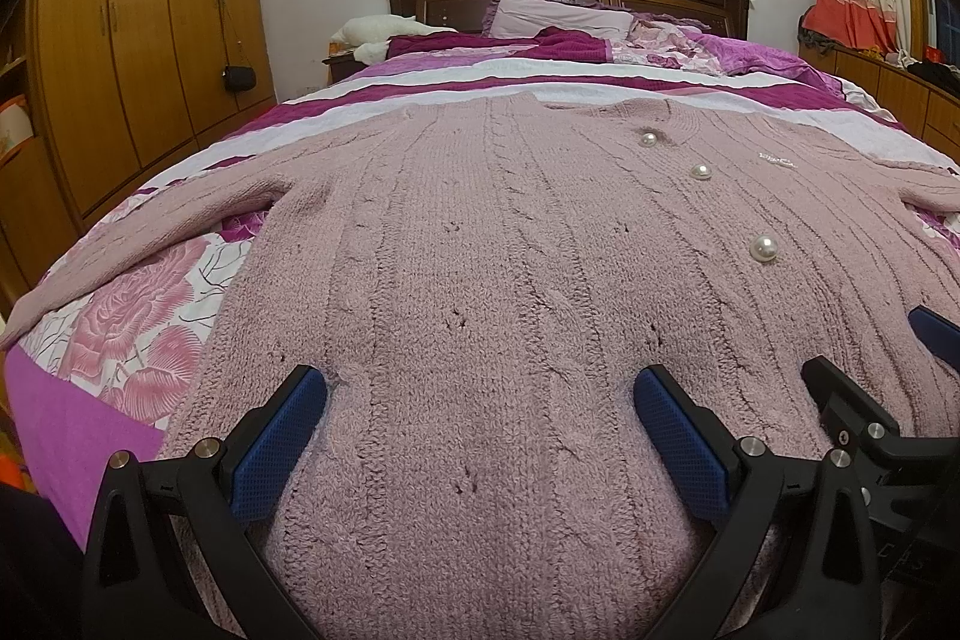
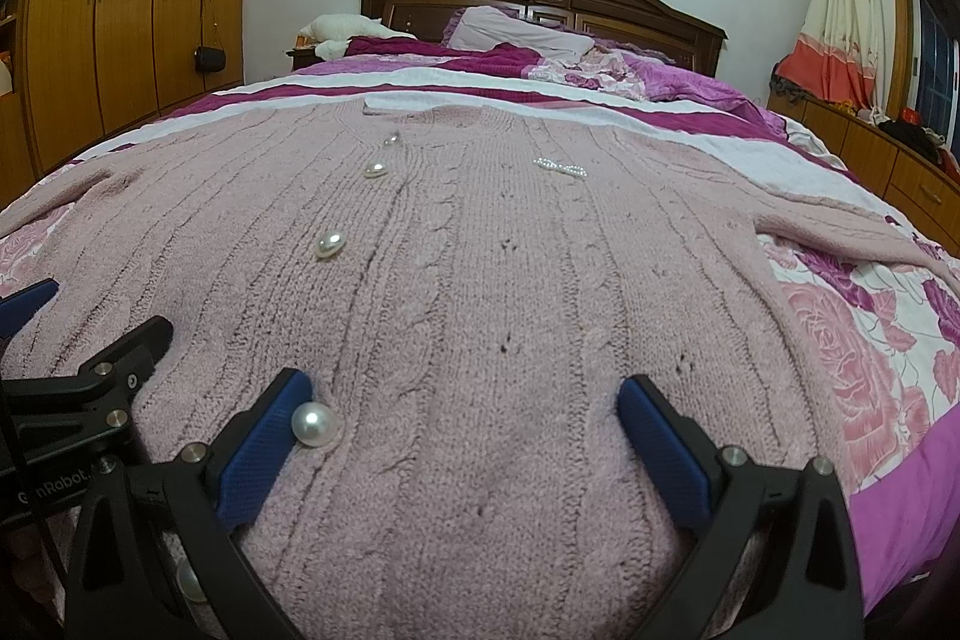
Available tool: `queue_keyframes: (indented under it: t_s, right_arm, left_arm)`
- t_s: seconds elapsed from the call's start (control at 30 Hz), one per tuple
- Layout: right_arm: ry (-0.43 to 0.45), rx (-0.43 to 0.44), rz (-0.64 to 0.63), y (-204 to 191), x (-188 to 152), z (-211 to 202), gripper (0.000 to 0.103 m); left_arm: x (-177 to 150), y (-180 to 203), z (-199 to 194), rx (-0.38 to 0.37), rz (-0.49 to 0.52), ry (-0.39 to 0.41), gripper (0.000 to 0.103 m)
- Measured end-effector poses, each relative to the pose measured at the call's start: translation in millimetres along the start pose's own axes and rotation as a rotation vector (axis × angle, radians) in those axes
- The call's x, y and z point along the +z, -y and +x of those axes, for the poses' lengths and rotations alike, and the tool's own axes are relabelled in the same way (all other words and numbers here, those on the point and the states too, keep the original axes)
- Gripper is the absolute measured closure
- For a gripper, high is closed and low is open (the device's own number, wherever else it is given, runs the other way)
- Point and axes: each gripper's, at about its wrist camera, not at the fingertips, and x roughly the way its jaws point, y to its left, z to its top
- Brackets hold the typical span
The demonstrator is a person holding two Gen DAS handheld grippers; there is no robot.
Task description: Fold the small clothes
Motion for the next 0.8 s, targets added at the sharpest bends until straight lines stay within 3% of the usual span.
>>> queue_keyframes:
  t_s: [0.37, 0.57, 0.67, 0.8]
  right_arm:
    - [-0.001, 0.0, 0.0, -1, 1, -1, 0.001]
    - [-0.011, -0.006, -0.01, 1, 0, -4, 0.0]
    - [-0.035, 0.011, 0.004, 1, 4, -5, 0.0]
    - [-0.074, 0.106, 0.098, 14, 15, -10, 0.0]
  left_arm:
    - [0, -2, -3, -0.006, -0.006, 0.006, 0.017]
    - [13, -21, -3, -0.109, -0.053, -0.045, 0.018]
    - [29, -47, -5, -0.214, -0.138, -0.081, 0.018]
    - [54, -119, -9, -0.263, -0.391, -0.097, 0.02]
